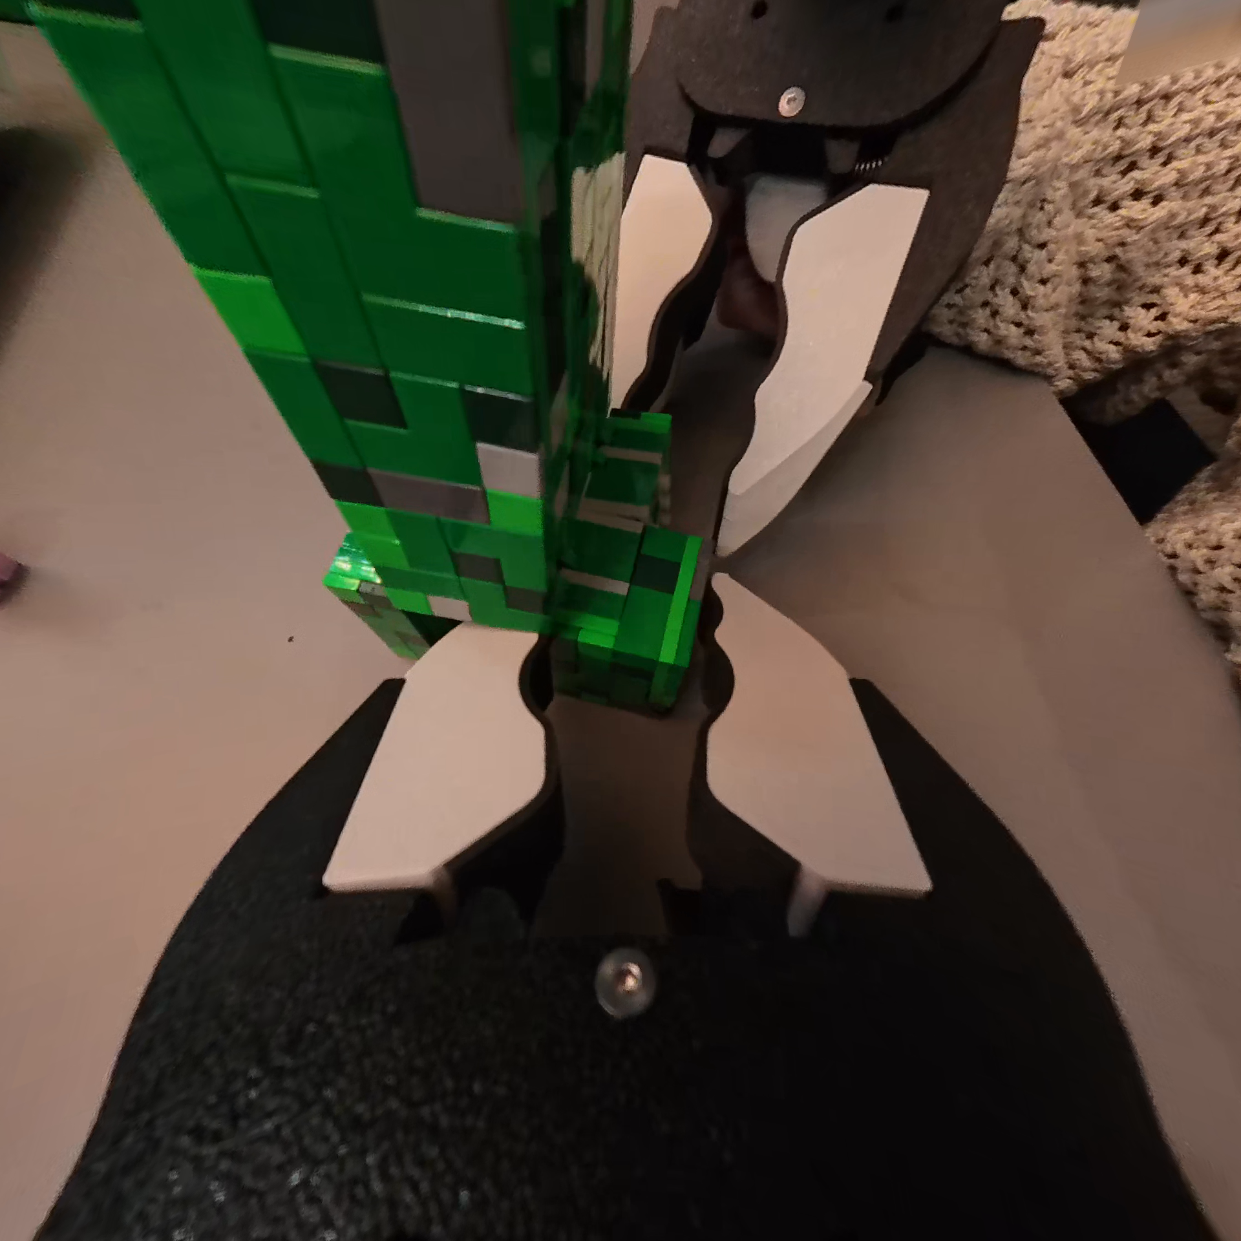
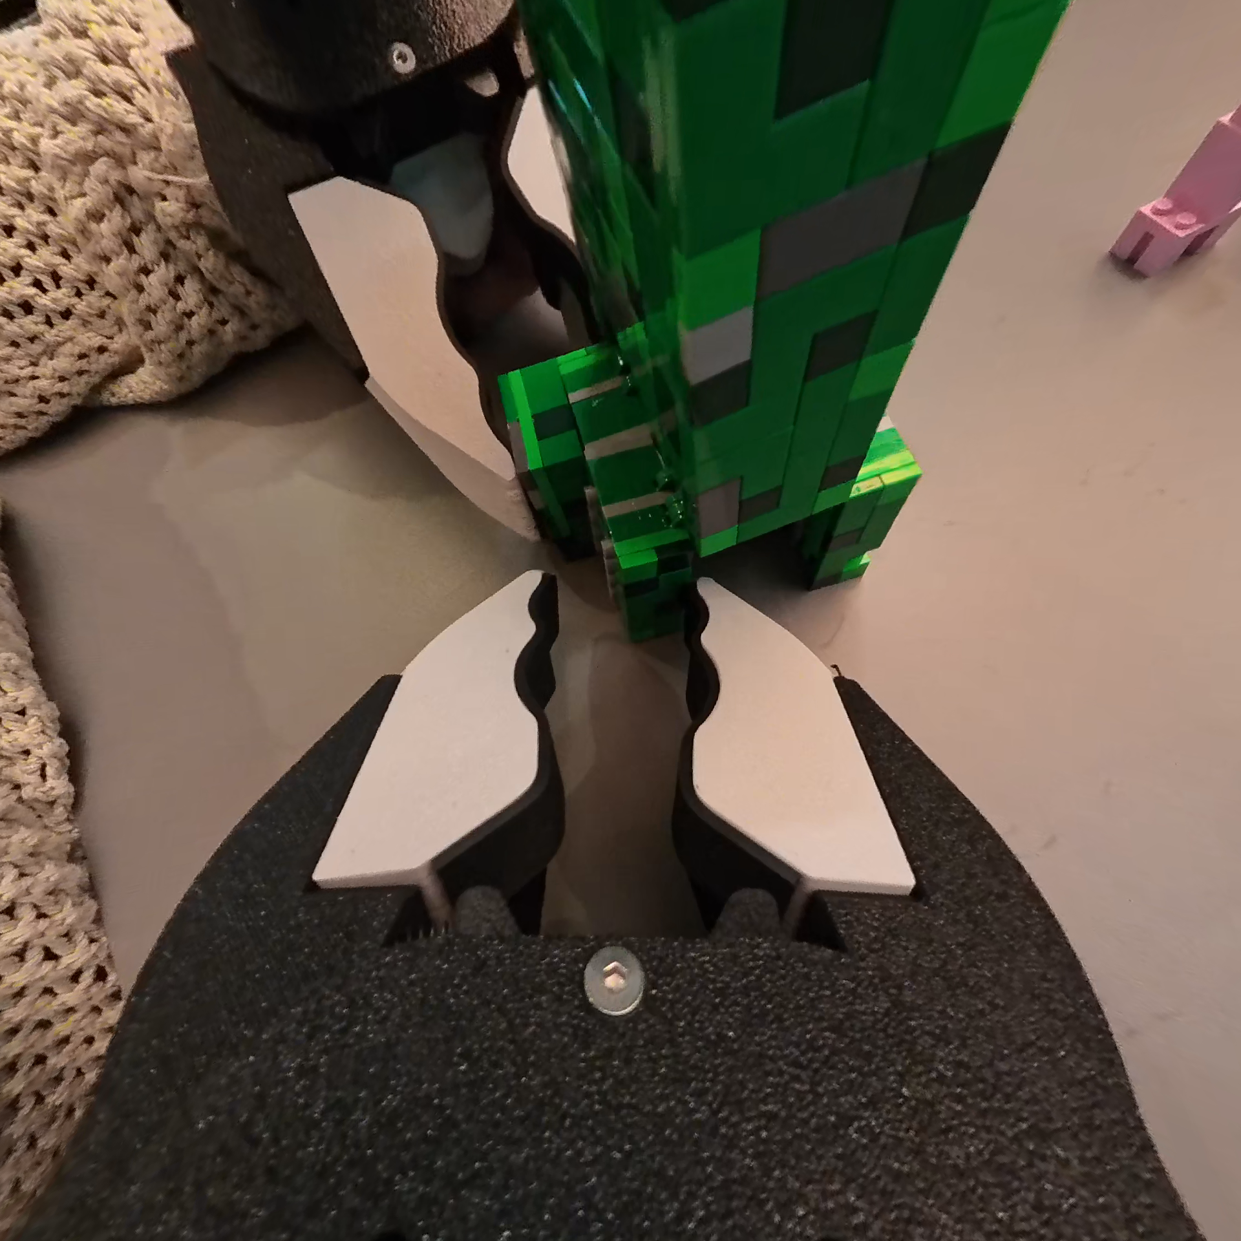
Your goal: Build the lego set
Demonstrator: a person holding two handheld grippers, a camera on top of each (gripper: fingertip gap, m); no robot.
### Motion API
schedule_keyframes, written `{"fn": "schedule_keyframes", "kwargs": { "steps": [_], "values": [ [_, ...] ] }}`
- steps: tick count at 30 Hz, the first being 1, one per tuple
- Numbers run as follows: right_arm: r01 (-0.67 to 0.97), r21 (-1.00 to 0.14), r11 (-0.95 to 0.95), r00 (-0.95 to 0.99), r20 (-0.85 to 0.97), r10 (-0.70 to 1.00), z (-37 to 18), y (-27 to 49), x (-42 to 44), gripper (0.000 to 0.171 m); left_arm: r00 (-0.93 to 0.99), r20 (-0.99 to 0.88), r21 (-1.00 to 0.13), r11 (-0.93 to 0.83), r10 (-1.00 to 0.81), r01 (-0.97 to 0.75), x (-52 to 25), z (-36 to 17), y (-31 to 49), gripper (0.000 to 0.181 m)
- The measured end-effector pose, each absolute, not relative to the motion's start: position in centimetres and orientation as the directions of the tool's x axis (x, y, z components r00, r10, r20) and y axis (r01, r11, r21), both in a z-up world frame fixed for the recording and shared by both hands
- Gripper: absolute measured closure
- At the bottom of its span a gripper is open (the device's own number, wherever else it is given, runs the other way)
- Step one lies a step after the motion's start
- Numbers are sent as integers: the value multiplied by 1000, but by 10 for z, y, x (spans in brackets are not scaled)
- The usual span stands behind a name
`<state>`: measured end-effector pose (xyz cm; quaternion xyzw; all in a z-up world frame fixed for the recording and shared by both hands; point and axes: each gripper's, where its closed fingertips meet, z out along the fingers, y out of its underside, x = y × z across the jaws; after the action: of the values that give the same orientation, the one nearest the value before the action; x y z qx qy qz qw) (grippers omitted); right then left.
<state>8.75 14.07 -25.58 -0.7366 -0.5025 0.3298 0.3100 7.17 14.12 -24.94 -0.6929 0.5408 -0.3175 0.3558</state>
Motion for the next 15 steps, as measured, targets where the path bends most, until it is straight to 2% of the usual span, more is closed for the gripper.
{"fn": "schedule_keyframes", "kwargs": {
  "steps": [5,7,10,15],
  "values": [
    [540,-788,-295,270,-170,948,-256,140,87,136,218,80,-836,-185,-973,-517,71,-250,141,138],
    [540,-788,-296,270,-172,948,-256,140,87,136,219,89,-838,-192,-972,-511,71,-249,142,127],
    [536,-789,-301,270,-178,946,-256,140,87,137,219,96,-851,-194,-971,-488,71,-246,143,138],
    [530,-789,-311,273,-188,943,-256,141,87,137,211,83,-850,-180,-974,-495,72,-247,142,140]
  ]
}}
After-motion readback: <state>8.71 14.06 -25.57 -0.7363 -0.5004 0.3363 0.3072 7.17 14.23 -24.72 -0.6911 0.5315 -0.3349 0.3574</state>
